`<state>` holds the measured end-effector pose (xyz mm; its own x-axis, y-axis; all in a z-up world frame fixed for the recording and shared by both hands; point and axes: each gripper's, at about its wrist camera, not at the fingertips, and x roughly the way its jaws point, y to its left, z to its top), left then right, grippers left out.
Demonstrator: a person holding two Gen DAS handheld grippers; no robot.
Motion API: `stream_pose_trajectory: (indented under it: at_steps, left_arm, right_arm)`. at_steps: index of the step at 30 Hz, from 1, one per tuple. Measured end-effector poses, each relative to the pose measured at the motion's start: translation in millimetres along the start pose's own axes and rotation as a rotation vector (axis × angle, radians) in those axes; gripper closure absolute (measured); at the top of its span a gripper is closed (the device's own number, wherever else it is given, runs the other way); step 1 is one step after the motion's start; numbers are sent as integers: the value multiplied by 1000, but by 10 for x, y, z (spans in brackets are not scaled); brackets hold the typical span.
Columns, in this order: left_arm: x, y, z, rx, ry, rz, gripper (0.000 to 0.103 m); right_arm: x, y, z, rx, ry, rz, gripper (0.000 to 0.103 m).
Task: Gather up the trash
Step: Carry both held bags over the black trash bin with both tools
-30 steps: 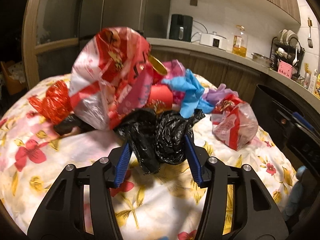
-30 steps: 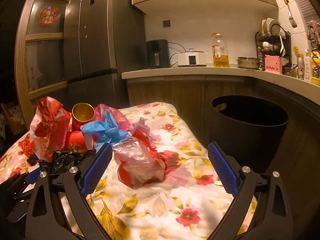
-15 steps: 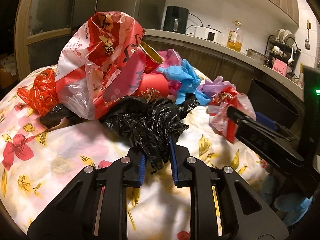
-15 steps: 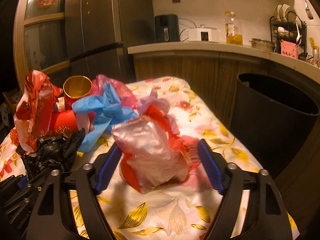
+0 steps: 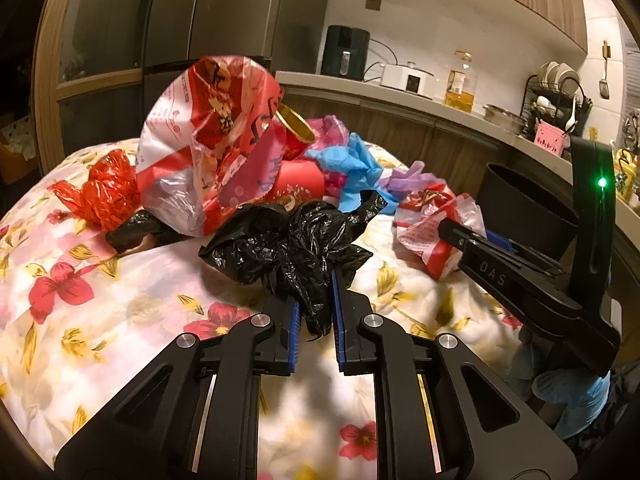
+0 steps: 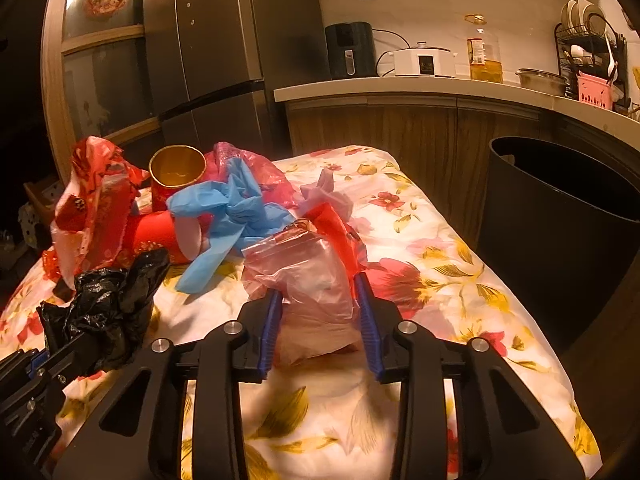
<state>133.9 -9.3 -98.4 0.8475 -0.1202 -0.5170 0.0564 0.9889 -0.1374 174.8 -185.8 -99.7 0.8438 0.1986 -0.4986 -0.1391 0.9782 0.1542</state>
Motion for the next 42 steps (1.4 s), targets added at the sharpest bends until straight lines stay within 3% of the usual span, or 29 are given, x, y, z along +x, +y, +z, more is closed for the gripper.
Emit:
stream_pose_trajectory:
  at_steps: [10,19,32,42]
  left_arm:
    - [-344,-129,87,13,-70,-28,91]
    - [-419,-401,299,37,-103,-86,91]
    - [-252,-1104,772,130,-171,-226,91]
    - [197,-1793,1076,180,-184,-360,91]
  right_arm:
    - [-504,-172,-31,46,-43,14,70]
    - [-950,-409,207,71,-151,-36,70]
    - [-1242,-1008,576,153,-291,-216,70]
    - [-1235,-1499,809,197,-356,-344,70]
